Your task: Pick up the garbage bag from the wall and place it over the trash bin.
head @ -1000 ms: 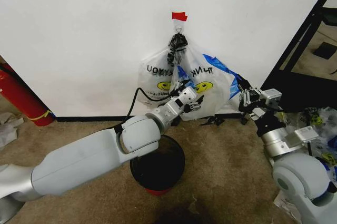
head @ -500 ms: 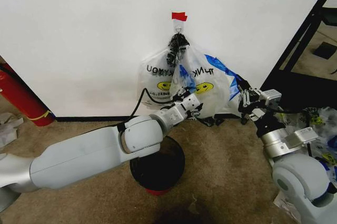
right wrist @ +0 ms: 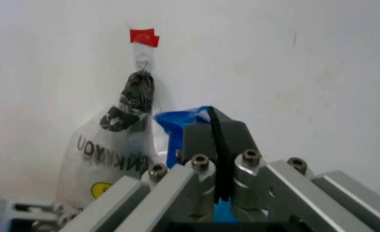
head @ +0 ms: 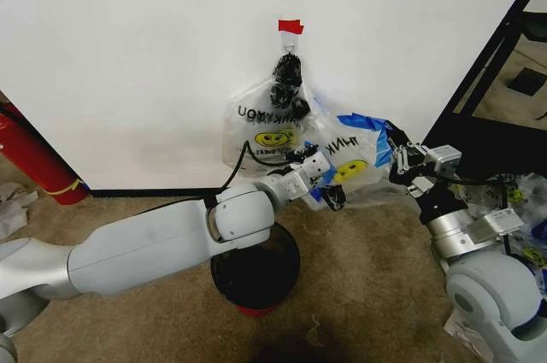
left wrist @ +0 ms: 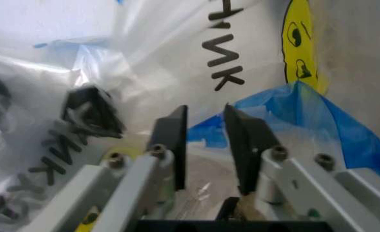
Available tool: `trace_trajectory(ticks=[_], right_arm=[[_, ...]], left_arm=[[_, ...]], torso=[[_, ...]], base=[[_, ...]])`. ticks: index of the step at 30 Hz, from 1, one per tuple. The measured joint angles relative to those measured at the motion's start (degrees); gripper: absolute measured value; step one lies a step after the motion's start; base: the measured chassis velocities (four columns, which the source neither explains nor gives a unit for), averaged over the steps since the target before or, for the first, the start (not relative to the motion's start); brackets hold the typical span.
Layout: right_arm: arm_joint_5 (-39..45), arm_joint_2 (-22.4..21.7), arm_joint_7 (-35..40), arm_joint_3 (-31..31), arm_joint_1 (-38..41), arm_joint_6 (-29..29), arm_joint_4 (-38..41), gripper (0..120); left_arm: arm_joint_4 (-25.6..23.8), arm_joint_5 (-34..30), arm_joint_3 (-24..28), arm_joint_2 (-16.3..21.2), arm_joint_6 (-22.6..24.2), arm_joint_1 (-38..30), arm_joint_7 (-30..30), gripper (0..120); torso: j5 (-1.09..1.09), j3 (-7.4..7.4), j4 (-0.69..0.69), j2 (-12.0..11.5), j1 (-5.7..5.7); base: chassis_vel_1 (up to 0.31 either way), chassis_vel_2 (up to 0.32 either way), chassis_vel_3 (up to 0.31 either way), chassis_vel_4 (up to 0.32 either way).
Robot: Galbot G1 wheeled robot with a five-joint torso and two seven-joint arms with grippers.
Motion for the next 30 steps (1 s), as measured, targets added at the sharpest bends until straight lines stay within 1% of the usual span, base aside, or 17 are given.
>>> trace_trajectory(ticks=[3,5,6,7,8,10,11,13,14,15,16,18,19,21,23,28,30], right_arm=[[0.78,-1.45,0.03,-0.45,1.83,-0.02,-1.44,0],[2.13,-2.89,-0.16,-0.23,3.4,0.23,-2.31,0],[2.71,-3.44,-0.4,-0.05,4.1,0.5,-2.61,0],[3.41,-4.09,-0.81,0.22,4.92,0.9,-2.85,0],[3.41,-4.09,-0.81,0.22,4.92,0.9,-2.85,0],[4.46,-4.95,-1.51,0.47,6.05,1.61,-3.01,0],[5.29,-5.49,-2.17,0.64,6.55,2.1,-2.81,0],[5.95,-5.85,-2.88,0.72,6.75,2.56,-2.31,0],[6.35,-6.07,-3.63,0.73,6.81,3.06,-1.78,0],[6.4,-6.13,-4.03,0.71,6.81,3.29,-1.64,0],[6.4,-6.13,-4.03,0.71,6.81,3.29,-1.64,0],[6.35,-6.19,-4.79,0.41,6.78,3.79,-1.59,0],[6.26,-6.21,-5.01,0.2,6.75,3.97,-1.59,0],[6.09,-6.29,-5.19,-0.06,6.69,4.12,-1.61,0],[6.06,-6.33,-5.2,-0.11,6.67,4.13,-1.61,0],[6.19,-6.68,-5.2,-0.13,6.55,3.98,-0.28,0],[6.36,-6.84,-5.14,0.01,6.46,3.81,0.17,0]], left_arm=[[-1.35,-1.2,-2.45,0.32,0.08,2.28,-0.46,11],[-2.65,-3.96,-4.05,0.47,0.85,3.54,-1.67,1],[-3.17,-5.32,-4.74,0.48,1.28,4.04,-2.27,0],[-4.02,-7.86,-6.01,0.46,1.99,4.85,-3.38,0],[-4.02,-7.86,-6.01,0.46,1.99,4.85,-3.38,0],[-5.26,-11.98,-7.88,0.37,3.08,5.93,-5.09,0],[-6.53,-16.28,-9.58,0.35,4.09,6.79,-7.0,0],[-7.83,-20.67,-11.04,0.37,5.16,7.37,-9.01,0],[-9.59,-26.38,-12.67,0.62,6.2,7.83,-11.6,0],[-10.47,-29.17,-13.46,0.84,6.48,7.99,-12.83,3],[-10.47,-29.17,-13.46,0.84,6.48,7.99,-12.83,3],[-11.5,-32.44,-14.51,1.38,6.7,8.06,-14.02,6],[-11.51,-32.95,-14.64,1.45,6.72,7.99,-14.13,7],[-10.76,-33.51,-14.66,1.2,6.73,7.57,-14.17,14],[-10.3,-33.56,-14.47,1.01,6.73,7.38,-14.18,15],[-7.01,-32.34,-11.39,-0.42,6.7,6.59,-13.41,18],[-6.13,-31.69,-9.91,-0.97,6.68,6.21,-12.65,22]], torso=[[0.0,0.0,0.02,0.0,0.0],[0.0,0.0,0.01,0.0,0.0],[0.0,0.0,0.0,0.0,0.0],[0.0,0.0,0.01,0.0,0.0],[0.0,0.0,0.01,0.0,0.0],[-0.01,0.0,0.01,0.0,0.0],[-0.01,0.0,0.01,0.0,0.0],[-0.01,0.0,0.01,0.0,0.0],[-0.01,0.0,0.0,0.0,0.0],[-0.01,0.0,0.0,0.0,0.0],[-0.01,0.0,0.0,0.0,0.0],[0.0,0.0,0.01,0.0,0.0],[0.0,0.0,0.01,0.0,0.0],[0.0,0.0,0.01,0.0,0.0],[0.0,0.0,0.01,0.0,0.0],[0.0,0.0,0.01,0.0,0.0],[0.0,0.0,0.01,0.0,0.0]], base=[[0.0,0.0,0.0,0.0],[0.0,0.0,0.0,0.0],[0.0,0.0,0.0,0.0],[0.0,0.0,0.0,0.0],[0.0,0.0,0.0,0.0],[0.0,0.0,0.0,0.0],[0.0,0.0,0.0,0.0],[0.0,0.0,0.0,0.0],[0.0,0.0,0.0,0.0],[0.0,0.0,0.0,0.0],[0.0,0.0,0.0,0.0],[0.0,0.0,0.0,0.0],[0.0,0.0,0.0,0.0],[0.0,0.0,0.0,0.0],[0.0,0.0,0.0,0.0],[0.0,0.0,0.0,0.0],[0.0,0.0,0.0,0.0]])
